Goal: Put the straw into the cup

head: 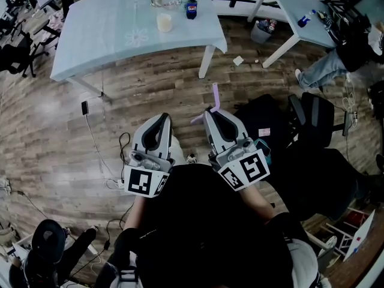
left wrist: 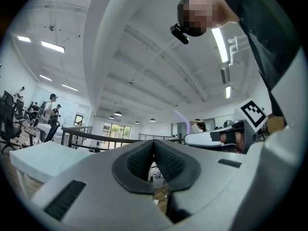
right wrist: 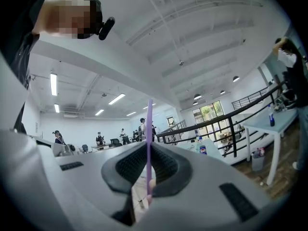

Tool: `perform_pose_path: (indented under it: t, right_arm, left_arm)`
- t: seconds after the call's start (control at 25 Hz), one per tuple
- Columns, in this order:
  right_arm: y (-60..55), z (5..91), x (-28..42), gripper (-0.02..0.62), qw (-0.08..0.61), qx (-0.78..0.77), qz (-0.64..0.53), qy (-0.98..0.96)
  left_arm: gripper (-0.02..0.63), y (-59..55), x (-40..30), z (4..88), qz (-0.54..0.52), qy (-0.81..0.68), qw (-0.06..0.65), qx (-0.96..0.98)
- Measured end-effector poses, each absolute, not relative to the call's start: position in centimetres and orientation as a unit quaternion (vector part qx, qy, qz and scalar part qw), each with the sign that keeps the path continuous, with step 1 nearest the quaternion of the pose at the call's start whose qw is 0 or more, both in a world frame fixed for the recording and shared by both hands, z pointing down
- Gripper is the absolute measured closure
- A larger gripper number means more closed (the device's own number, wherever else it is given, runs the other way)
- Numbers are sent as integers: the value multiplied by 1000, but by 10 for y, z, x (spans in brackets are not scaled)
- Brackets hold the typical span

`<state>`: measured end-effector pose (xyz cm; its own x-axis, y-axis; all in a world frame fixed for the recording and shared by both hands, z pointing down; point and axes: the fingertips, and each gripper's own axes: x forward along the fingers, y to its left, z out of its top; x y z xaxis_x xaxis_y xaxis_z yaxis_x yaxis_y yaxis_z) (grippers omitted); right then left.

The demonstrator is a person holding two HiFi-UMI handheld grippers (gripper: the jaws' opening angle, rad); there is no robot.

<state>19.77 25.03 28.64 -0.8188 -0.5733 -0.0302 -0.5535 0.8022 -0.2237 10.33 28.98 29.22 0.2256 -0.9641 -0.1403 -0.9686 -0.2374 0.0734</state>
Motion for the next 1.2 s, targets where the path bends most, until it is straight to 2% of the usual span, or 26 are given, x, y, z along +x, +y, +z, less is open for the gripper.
perform_pose_path:
  t: [0.48, 1.2]
  right_arm:
    - [156, 283, 131, 566, 42, -314, -112, 942]
    - [61, 278, 9, 566, 34, -325, -95, 940]
  left_arm:
    - [594, 189, 42, 283, 82, 599, 10, -797]
    - [594, 101, -75, 282, 90, 581, 9, -809]
